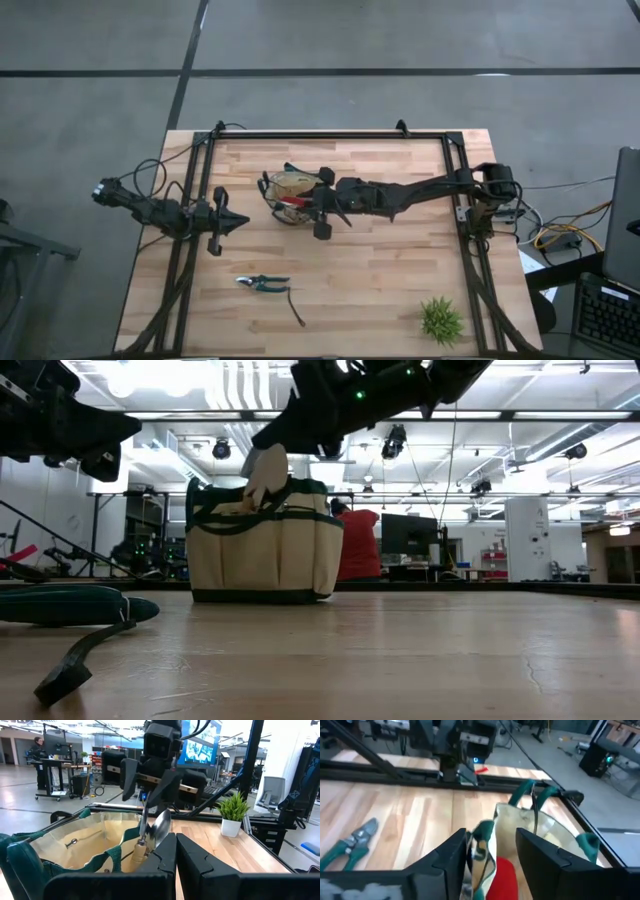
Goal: Pick & Place Garden tools in Gardening bag
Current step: Put the trowel into the gardening bag, then put the shear scissors into the gardening bag
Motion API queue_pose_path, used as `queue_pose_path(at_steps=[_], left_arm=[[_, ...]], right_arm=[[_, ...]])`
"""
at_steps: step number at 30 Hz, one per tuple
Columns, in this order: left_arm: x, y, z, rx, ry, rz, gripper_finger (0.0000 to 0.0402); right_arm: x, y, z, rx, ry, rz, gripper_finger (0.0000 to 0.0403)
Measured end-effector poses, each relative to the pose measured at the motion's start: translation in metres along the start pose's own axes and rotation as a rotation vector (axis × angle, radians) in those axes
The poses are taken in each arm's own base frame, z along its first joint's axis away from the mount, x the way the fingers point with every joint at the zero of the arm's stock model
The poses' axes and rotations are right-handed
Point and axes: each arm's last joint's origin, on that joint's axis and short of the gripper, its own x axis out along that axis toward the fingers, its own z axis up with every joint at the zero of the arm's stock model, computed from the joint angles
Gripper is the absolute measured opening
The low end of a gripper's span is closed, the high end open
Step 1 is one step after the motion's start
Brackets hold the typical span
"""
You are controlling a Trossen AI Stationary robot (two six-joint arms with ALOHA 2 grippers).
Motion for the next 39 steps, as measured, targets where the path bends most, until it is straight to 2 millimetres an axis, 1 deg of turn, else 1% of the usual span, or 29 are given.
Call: queue_pose_path(at_steps=[4, 12, 15, 19, 26, 29, 34, 39], left_arm=[[0.000, 0.000, 0.000, 0.000, 0.000, -0.001, 0.0012], [0.000, 0.000, 0.000, 0.000, 0.000, 0.000, 0.0012], [0.000, 0.000, 0.000, 0.000, 0.000, 0.000, 0.0012], [0.000, 0.000, 0.000, 0.000, 0.000, 0.000, 0.0012], [0.000, 0.000, 0.000, 0.000, 0.000, 0.000, 0.0012], [0.000, 0.000, 0.000, 0.000, 0.000, -0.001, 0.0012], [0.000, 0.000, 0.000, 0.000, 0.000, -0.001, 0.0012], [0.000, 0.000, 0.000, 0.000, 0.000, 0.000, 0.0012]], right_arm=[[0.000, 0.001, -0.003, -0.006, 0.030, 0.010, 0.0129], [0.000, 0.001, -0.003, -0.005, 0.032, 0.049, 0.0028], [0.000, 0.001, -0.003, -0.001, 0.032, 0.050, 0.0012], [0.000, 0.001, -0.003, -0.001, 0.029, 0.049, 0.0025], [0.000, 0.001, -0.003, 0.002, 0.028, 0.048, 0.0086], [-0.003, 0.001, 0.000, 0.000, 0.018, 0.047, 0.0114], [-0.016, -0.002, 0.016, -0.001, -0.022, 0.043, 0.0149], [-0.034, -0.006, 0.029, -0.019, -0.009, 0.043, 0.0169]])
